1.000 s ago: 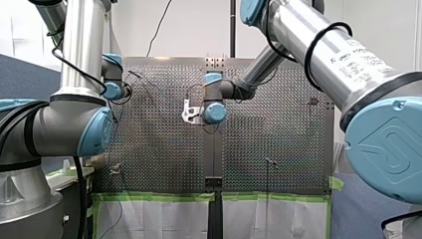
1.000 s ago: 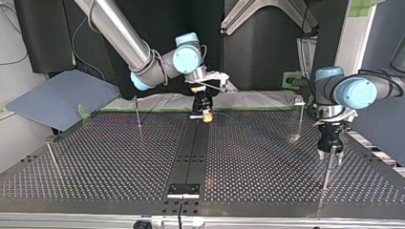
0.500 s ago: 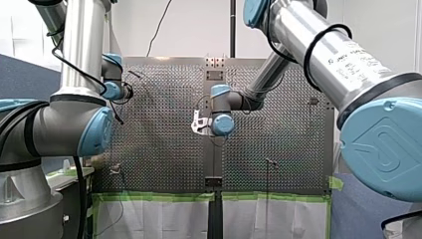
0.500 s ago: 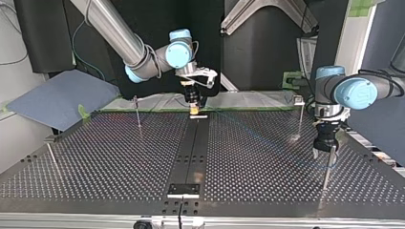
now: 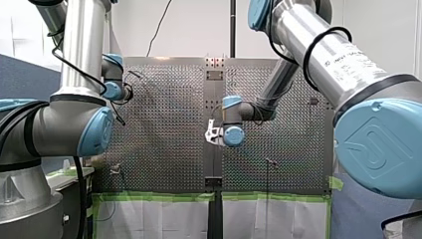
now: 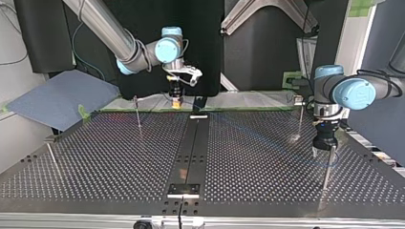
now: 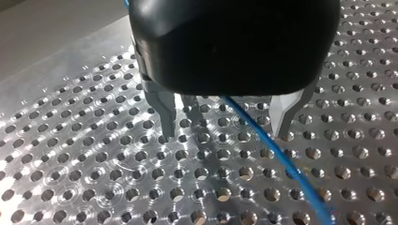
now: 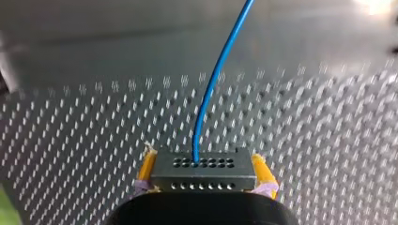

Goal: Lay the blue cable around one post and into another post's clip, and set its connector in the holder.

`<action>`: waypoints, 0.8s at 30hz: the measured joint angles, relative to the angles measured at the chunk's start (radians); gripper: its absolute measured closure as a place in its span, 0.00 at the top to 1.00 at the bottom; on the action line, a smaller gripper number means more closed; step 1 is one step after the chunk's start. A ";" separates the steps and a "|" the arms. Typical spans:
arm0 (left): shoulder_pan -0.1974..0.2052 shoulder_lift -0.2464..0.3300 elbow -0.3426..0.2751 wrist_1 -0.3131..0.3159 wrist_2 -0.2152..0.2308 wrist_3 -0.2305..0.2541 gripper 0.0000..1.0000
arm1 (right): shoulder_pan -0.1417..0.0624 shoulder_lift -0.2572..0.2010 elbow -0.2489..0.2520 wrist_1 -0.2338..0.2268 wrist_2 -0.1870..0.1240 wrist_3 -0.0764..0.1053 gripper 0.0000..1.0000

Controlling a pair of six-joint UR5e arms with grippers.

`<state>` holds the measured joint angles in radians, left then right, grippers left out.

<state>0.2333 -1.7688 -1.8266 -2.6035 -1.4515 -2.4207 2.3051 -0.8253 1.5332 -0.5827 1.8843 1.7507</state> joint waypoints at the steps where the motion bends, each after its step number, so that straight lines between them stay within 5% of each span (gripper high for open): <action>1: 0.000 0.000 0.000 -0.001 0.000 0.001 0.99 | -0.004 0.000 0.012 -0.012 0.012 0.003 0.00; 8: 0.000 0.000 0.000 -0.003 0.000 0.002 0.99 | -0.034 0.000 0.074 -0.074 0.067 0.036 0.00; 13: -0.001 -0.001 0.000 -0.004 0.000 0.003 0.99 | -0.054 0.002 0.118 -0.118 0.106 0.041 0.00; 19: 0.001 -0.001 0.000 -0.005 -0.001 0.004 0.99 | -0.065 0.018 0.164 -0.164 0.129 0.048 0.00; 24: 0.004 -0.002 0.000 -0.007 -0.002 0.005 0.99 | -0.069 0.048 0.197 -0.197 0.151 0.073 0.00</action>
<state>0.2375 -1.7705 -1.8266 -2.6100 -1.4531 -2.4160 2.2363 -0.7777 1.7302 -0.7796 2.0350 1.8240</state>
